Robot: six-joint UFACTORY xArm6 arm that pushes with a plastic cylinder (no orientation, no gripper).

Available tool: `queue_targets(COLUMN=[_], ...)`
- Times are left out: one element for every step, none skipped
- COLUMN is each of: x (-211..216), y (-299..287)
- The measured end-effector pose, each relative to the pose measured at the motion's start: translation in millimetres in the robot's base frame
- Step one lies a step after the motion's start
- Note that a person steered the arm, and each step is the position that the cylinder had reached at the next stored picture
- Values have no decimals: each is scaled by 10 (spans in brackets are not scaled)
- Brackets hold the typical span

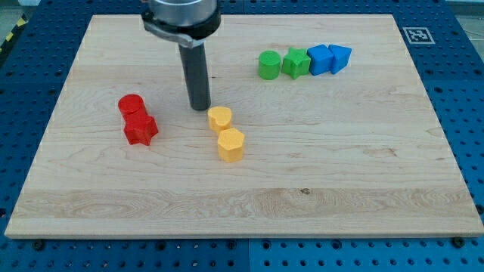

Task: Move the blue cube down to the blue triangle

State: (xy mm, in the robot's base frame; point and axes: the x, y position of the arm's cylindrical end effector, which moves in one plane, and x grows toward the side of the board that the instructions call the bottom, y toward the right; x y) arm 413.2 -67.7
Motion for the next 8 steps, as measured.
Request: queue_targets(x=[-79,-164,-264,-496,-982,-1372,-1611,-1611], y=[19,19,20,20,16,221,653,1047])
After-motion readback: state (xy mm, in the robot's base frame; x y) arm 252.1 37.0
